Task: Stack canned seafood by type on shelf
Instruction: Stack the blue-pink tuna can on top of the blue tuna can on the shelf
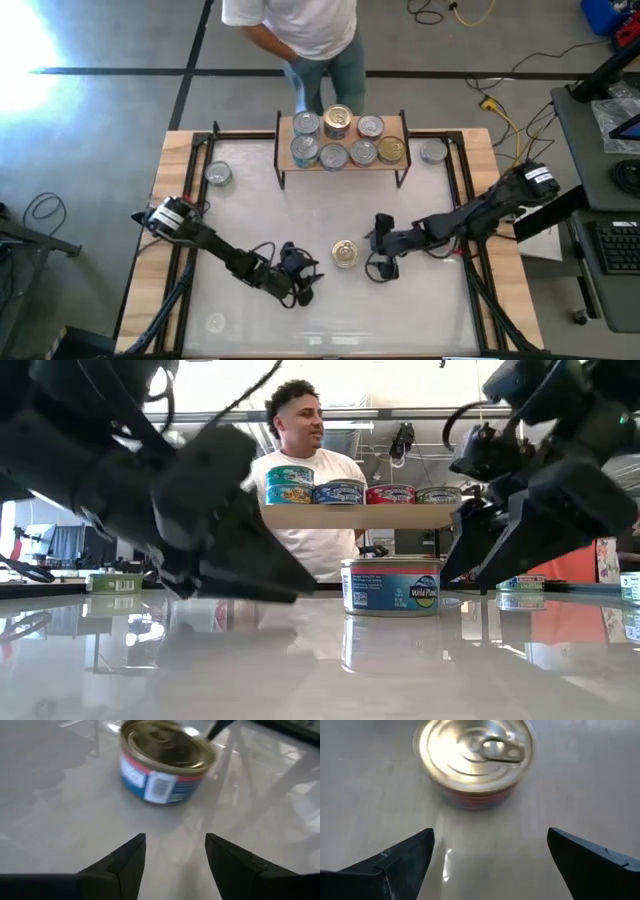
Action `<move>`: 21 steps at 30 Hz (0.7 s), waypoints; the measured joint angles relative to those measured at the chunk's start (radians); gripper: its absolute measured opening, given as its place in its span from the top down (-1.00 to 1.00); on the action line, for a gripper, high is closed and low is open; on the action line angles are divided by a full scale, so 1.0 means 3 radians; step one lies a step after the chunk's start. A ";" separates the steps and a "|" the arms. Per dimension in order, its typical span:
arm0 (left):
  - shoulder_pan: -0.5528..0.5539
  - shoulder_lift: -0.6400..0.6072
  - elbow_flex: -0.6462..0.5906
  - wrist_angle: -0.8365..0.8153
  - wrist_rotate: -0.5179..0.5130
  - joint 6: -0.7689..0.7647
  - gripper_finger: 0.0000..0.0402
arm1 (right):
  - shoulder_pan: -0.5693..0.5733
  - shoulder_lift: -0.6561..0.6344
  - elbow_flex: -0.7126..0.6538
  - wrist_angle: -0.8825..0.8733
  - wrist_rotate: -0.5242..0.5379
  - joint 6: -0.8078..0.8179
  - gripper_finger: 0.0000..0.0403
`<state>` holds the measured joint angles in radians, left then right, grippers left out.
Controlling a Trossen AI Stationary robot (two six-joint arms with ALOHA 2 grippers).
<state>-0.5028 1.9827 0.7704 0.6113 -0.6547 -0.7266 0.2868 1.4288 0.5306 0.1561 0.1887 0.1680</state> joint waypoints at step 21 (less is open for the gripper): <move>0.0440 0.0220 0.0148 0.0026 -0.0092 0.0317 0.05 | -0.0271 0.1126 0.0350 0.1468 -0.0402 -0.0732 -0.90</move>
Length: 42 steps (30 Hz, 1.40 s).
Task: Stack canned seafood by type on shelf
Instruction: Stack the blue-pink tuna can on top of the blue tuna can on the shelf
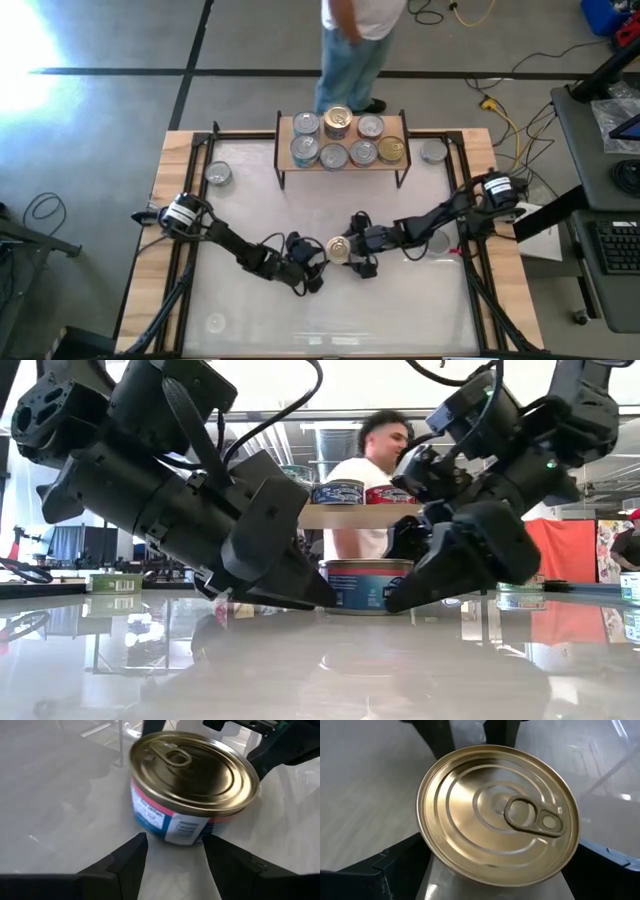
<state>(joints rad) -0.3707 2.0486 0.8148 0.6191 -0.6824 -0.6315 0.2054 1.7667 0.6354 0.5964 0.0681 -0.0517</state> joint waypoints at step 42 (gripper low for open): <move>0.0368 -0.3067 -0.0035 -0.2477 0.1036 0.1886 0.05 | -0.0872 -0.1615 0.1190 -0.2212 0.0683 0.0139 -0.73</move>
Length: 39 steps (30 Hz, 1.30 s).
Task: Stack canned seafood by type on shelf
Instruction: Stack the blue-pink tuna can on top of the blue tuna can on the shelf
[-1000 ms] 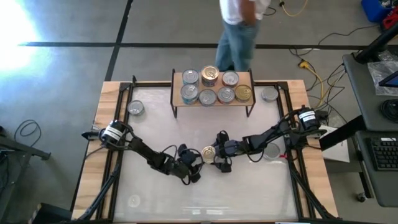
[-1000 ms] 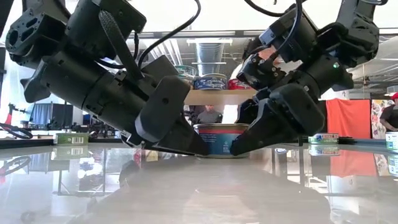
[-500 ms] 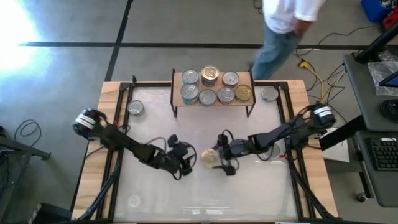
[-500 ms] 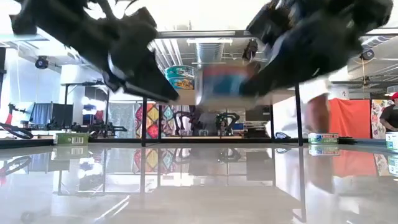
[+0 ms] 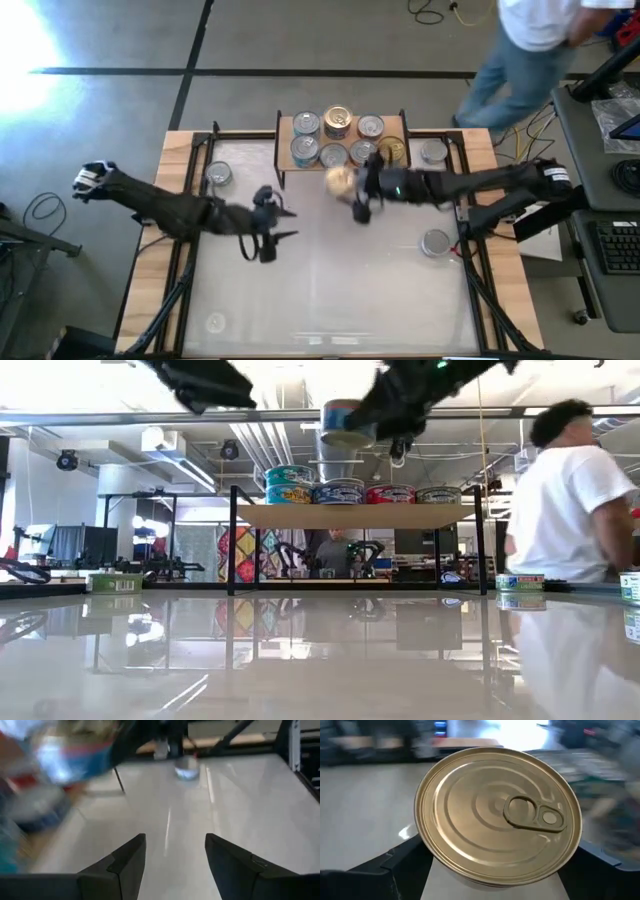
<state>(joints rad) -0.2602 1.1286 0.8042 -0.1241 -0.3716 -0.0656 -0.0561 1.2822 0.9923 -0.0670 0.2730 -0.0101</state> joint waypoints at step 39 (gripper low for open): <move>0.2376 0.1840 0.2325 -0.0722 0.2072 0.1700 0.30 | -0.0828 0.0838 0.0770 -0.0609 -0.0135 0.0383 -0.83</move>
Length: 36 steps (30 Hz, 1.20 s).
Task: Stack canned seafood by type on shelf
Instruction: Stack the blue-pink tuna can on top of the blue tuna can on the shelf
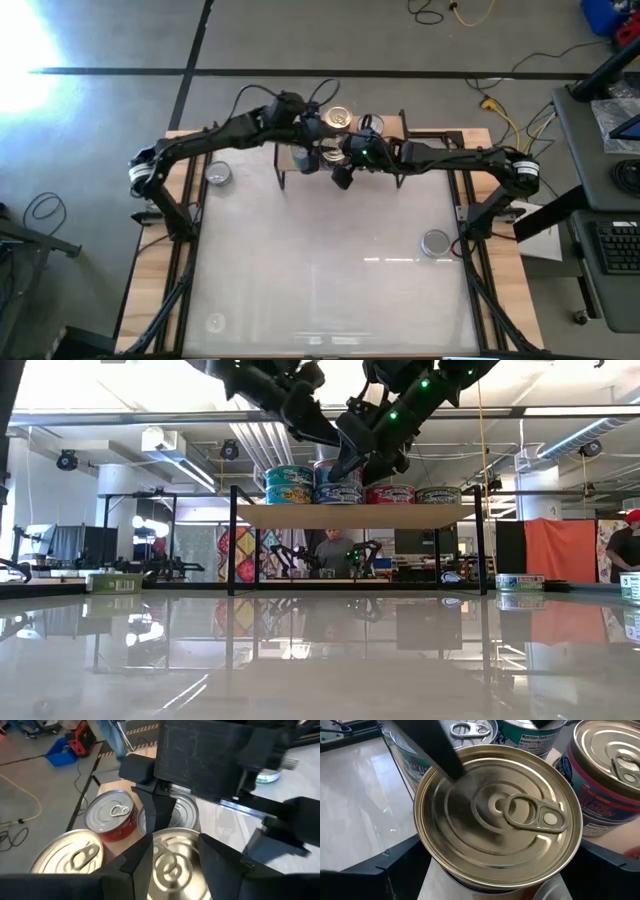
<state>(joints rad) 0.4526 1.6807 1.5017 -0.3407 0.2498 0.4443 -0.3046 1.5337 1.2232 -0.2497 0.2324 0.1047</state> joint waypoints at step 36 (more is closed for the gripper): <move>0.0172 0.0538 0.0065 -0.0027 0.0343 -0.0126 0.30 | -0.0069 -0.0069 -0.0009 -0.0146 -0.0165 -0.0332 -0.84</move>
<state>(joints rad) 0.5041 1.8420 1.5211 -0.3489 0.3526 0.4066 -0.3252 1.5131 1.2205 -0.2936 0.1829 0.0050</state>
